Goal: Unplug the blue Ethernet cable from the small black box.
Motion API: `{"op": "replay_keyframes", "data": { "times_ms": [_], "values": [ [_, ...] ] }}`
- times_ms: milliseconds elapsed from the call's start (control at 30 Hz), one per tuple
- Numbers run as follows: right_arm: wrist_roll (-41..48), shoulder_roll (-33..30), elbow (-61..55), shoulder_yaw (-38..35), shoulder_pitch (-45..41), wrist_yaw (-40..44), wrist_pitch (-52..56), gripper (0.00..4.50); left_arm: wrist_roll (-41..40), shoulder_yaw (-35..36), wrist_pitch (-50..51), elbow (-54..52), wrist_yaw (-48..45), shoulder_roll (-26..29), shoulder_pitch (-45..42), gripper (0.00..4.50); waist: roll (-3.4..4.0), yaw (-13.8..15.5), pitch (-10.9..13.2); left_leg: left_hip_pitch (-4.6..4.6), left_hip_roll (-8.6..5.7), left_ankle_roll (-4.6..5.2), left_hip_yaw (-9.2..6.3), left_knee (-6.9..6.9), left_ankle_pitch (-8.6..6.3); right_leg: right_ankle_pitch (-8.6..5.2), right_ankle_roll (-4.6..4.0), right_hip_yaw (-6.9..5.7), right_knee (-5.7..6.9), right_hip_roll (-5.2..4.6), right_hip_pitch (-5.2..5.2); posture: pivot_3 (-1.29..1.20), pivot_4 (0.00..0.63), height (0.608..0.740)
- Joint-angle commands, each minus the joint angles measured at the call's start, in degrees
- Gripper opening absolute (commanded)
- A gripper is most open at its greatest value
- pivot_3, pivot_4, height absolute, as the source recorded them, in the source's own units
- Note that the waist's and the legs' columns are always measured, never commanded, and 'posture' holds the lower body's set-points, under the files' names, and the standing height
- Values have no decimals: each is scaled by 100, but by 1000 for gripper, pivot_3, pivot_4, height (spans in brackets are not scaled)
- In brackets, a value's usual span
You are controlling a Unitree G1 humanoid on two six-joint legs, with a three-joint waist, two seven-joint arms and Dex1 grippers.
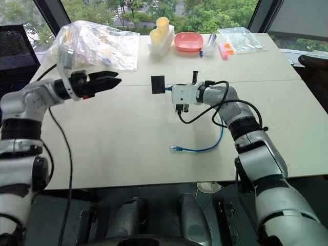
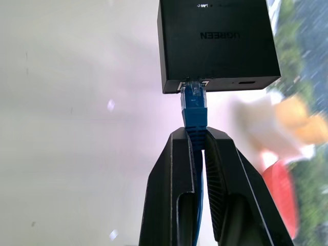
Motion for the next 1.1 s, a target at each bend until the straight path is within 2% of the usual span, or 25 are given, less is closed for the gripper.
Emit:
{"op": "replay_keyframes", "data": {
  "times_ms": [33, 167, 300, 667, 767, 900, 1033, 1067, 1100],
  "values": [
    [-51, -176, -1081, -285, 158, -197, 291, 53, 419, -174, -478, 1006, -386, -188, -630, 4500, -1, -8, 0, 0, 0, 0, 0, 0, 0, 0, 0, 0, 0, 1, -1, 0, 150, 740],
    [-81, -90, -1590, -429, 346, -494, 599, 53, 959, -360, -1101, 2218, -550, -644, -1226, 4500, -2, -18, 1, 1, 0, 0, 10, 3, 0, 1, -1, 9, 0, 4, -3, 0, 150, 740],
    [-168, -46, -1856, -392, 434, -593, 799, 53, 1162, -209, -1441, 2796, -472, -883, -1485, 4500, -2, -24, 1, 3, 2, 3, 20, 2, -1, 1, -1, 17, 2, 5, -8, 0, 150, 740],
    [-127, 126, -2229, -275, 677, -472, 999, 53, 1342, 107, -1522, 3137, -527, -1093, -1706, 4500, -6, -15, 3, -5, 5, 8, 31, 3, -4, 1, 0, 25, 1, 5, -18, 0, 150, 740],
    [-122, 163, -2252, -252, 688, -455, 993, 0, 1280, 257, -1299, 3173, -600, -1098, -1756, 3622, -6, -17, 3, -5, 5, 8, 31, 2, -4, 1, 0, 25, 2, 6, -19, 0, 150, 740],
    [-169, 195, -2322, -168, 771, -426, 946, 0, 1331, 229, -1163, 3066, -909, -1096, -1739, 2203, -6, -14, 3, -5, 5, 8, 31, 3, -4, 1, 0, 25, 2, 6, -18, 0, 150, 740],
    [-249, 136, -2397, -94, 801, -378, 937, 0, 1372, 275, -1186, 3068, -805, -1098, -1716, 853, -6, -15, 3, -5, 5, 8, 31, 3, -5, 1, 0, 25, 2, 6, -18, 0, 150, 740],
    [-235, 129, -2417, -97, 813, -361, 957, 0, 1399, 260, -1201, 3057, -829, -1101, -1702, 571, -6, -15, 3, -5, 5, 8, 31, 3, -4, 1, 0, 25, 2, 6, -19, 0, 150, 740],
    [-181, 131, -2441, -112, 832, -318, 992, 0, 1432, 241, -1241, 3046, -837, -1104, -1682, 521, -6, -14, 3, -5, 5, 8, 31, 3, -4, 1, 0, 25, 2, 6, -19, 0, 150, 740]
  ]
}}
